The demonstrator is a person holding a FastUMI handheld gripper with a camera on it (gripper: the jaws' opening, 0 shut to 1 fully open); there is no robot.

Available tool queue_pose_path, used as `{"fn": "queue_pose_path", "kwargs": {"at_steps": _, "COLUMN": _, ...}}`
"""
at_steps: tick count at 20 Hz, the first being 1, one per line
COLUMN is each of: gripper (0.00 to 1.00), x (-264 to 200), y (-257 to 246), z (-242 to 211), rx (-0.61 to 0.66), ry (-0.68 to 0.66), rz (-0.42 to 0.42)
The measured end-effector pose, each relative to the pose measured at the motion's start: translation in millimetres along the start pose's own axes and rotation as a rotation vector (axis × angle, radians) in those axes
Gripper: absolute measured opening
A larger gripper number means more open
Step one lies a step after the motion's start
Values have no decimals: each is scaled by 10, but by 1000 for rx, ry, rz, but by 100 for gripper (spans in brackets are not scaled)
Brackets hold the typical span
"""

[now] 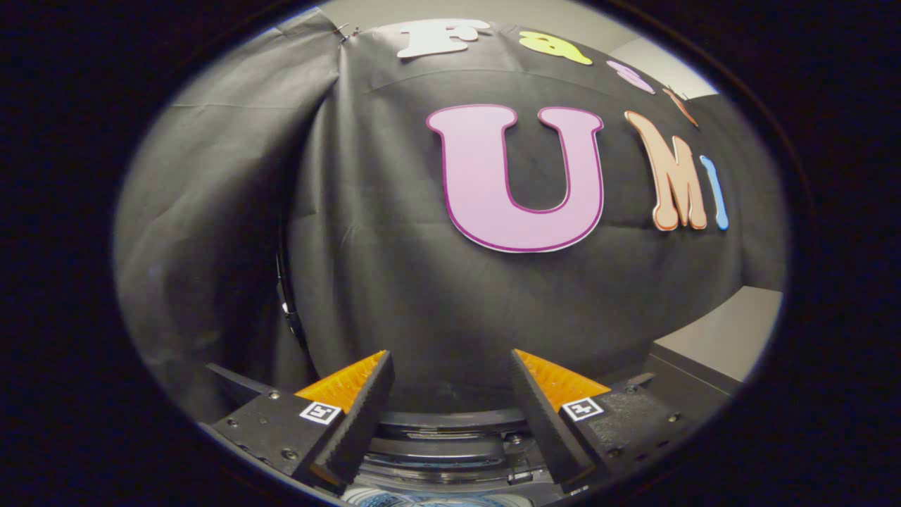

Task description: Put the clothes into the washing machine and then close the washing machine lid.

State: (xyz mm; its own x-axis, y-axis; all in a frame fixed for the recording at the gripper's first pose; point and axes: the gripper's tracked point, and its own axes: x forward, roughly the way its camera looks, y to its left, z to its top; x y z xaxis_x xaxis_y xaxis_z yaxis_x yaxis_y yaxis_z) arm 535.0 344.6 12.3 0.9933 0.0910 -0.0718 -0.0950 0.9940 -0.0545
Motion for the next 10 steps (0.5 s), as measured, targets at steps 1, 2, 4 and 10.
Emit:
{"fn": "queue_pose_path", "kwargs": {"at_steps": 1, "gripper": 98, "x": -14, "y": -3, "z": 18, "rx": -2, "ry": 1, "rz": -2}}
{"fn": "queue_pose_path", "kwargs": {"at_steps": 2, "gripper": 98, "x": -19, "y": 1, "z": 17, "rx": -1, "ry": 4, "rz": -4}}
{"fn": "queue_pose_path", "kwargs": {"at_steps": 4, "gripper": 98, "x": -17, "y": 9, "z": 23, "rx": -3, "ry": 5, "rz": 0}}
{"fn": "queue_pose_path", "kwargs": {"at_steps": 10, "gripper": 98, "x": -34, "y": 3, "z": 47, "rx": -4, "ry": -2, "rz": -5}}
